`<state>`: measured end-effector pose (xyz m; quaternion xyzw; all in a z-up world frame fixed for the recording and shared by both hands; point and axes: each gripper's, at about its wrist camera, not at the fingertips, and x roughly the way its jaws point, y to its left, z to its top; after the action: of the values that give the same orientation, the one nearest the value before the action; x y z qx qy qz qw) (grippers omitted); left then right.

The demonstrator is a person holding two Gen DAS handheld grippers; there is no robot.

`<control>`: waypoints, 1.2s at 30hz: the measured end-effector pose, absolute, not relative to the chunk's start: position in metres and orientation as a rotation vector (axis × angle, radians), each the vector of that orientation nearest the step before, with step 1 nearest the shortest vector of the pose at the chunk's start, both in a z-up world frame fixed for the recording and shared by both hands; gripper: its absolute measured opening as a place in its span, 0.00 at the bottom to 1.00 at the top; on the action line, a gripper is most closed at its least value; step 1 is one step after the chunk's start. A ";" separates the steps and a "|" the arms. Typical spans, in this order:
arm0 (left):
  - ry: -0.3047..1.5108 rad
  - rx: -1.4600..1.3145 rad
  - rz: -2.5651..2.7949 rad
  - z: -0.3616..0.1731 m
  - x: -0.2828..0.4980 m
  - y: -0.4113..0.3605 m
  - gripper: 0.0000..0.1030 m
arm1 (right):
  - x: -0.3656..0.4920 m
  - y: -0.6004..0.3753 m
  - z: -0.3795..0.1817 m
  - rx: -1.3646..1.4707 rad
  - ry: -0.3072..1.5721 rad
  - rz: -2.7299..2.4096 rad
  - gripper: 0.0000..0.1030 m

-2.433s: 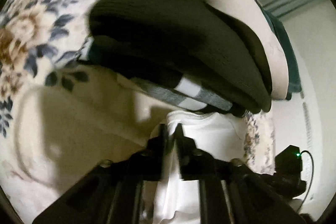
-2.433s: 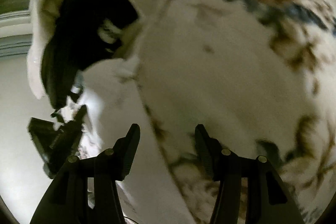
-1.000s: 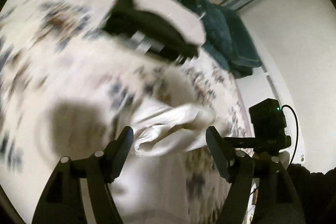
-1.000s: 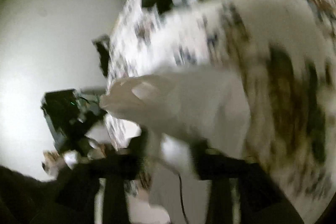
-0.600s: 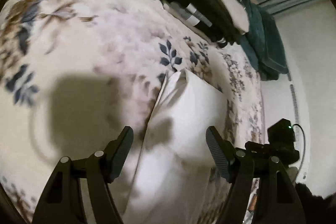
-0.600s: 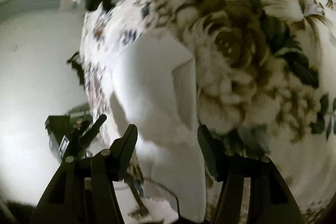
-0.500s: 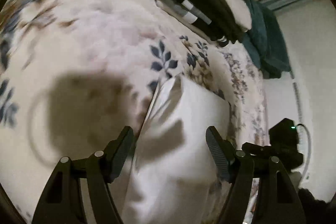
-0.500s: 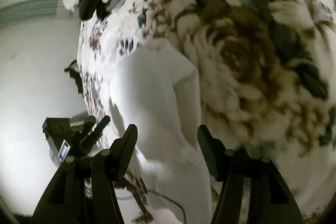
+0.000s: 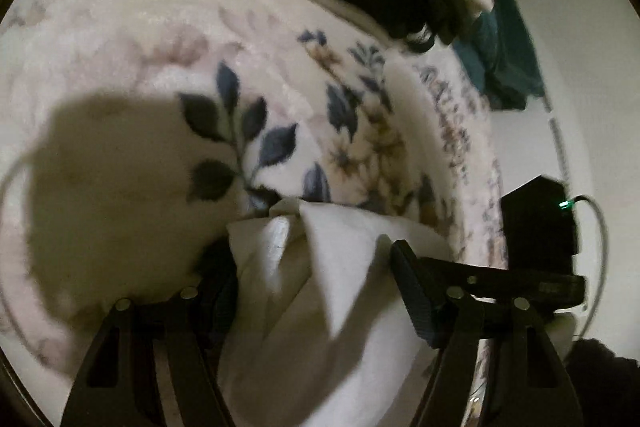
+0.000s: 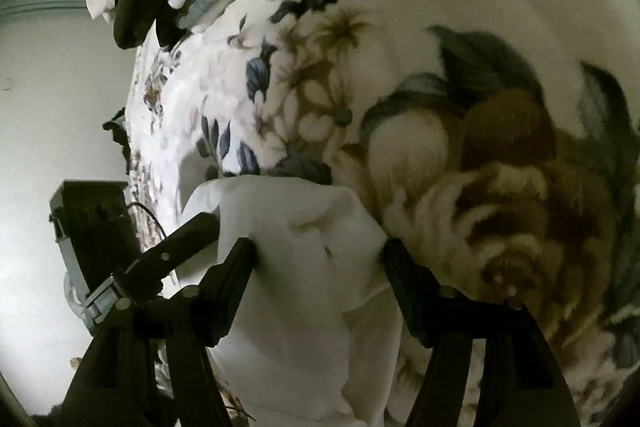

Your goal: Fold small clothes

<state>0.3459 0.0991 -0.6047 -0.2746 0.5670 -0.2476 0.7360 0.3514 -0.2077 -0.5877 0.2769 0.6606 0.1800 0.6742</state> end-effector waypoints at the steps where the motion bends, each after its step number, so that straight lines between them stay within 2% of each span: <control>1: 1.246 -0.622 -0.546 -0.604 0.345 0.102 0.24 | 0.352 -0.210 -0.588 0.636 1.483 0.410 0.49; 4: 1.234 -0.642 -0.547 -0.600 0.343 0.108 0.17 | 0.352 -0.213 -0.585 0.669 1.472 0.419 0.27; 7: 1.214 -0.584 -0.543 -0.586 0.354 0.104 0.15 | 0.360 -0.209 -0.576 0.649 1.453 0.400 0.21; 11: 1.182 -0.601 -0.541 -0.576 0.391 0.107 0.15 | 0.388 -0.210 -0.555 0.664 1.381 0.368 0.20; 13: 1.246 -0.622 -0.524 -0.585 0.415 0.106 0.23 | 0.410 -0.203 -0.552 0.595 1.404 0.331 0.26; 14: 1.284 -0.621 -0.498 -0.588 0.421 0.108 0.23 | 0.416 -0.201 -0.553 0.588 1.434 0.317 0.29; 15: 1.300 -0.619 -0.485 -0.587 0.420 0.113 0.28 | 0.420 -0.201 -0.555 0.591 1.478 0.291 0.37; 17: 1.285 -0.635 -0.477 -0.577 0.406 0.125 0.41 | 0.412 -0.204 -0.552 0.613 1.505 0.292 0.39; 18: 1.264 -0.652 -0.465 -0.570 0.394 0.133 0.56 | 0.404 -0.207 -0.548 0.623 1.502 0.297 0.49; 19: 1.252 -0.673 -0.444 -0.566 0.383 0.140 0.66 | 0.394 -0.211 -0.545 0.643 1.499 0.296 0.58; 24: 1.279 -0.784 -0.376 -0.587 0.335 0.152 0.66 | 0.337 -0.222 -0.565 0.847 1.541 0.283 0.59; 26: 1.264 -0.822 -0.340 -0.599 0.324 0.151 0.58 | 0.321 -0.220 -0.582 0.921 1.570 0.270 0.59; 27: 1.247 -0.831 -0.342 -0.600 0.319 0.147 0.25 | 0.314 -0.218 -0.593 0.963 1.583 0.260 0.59; 28: 1.247 -0.812 -0.332 -0.599 0.316 0.143 0.11 | 0.310 -0.215 -0.598 0.990 1.576 0.254 0.58; 29: 1.237 -0.798 -0.324 -0.595 0.313 0.139 0.11 | 0.307 -0.214 -0.599 1.002 1.563 0.251 0.53; 30: 1.208 -0.792 -0.319 -0.590 0.309 0.137 0.10 | 0.304 -0.212 -0.598 1.024 1.528 0.253 0.22; 31: 1.192 -0.804 -0.320 -0.585 0.306 0.135 0.09 | 0.302 -0.212 -0.594 1.037 1.505 0.254 0.10; 36: 1.153 -0.817 -0.311 -0.561 0.288 0.133 0.07 | 0.291 -0.213 -0.566 1.022 1.431 0.235 0.10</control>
<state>0.2881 0.1333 -0.5611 -0.3737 0.5277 -0.1424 0.7494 0.2910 -0.2126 -0.5656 0.4464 0.6255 0.1029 0.6316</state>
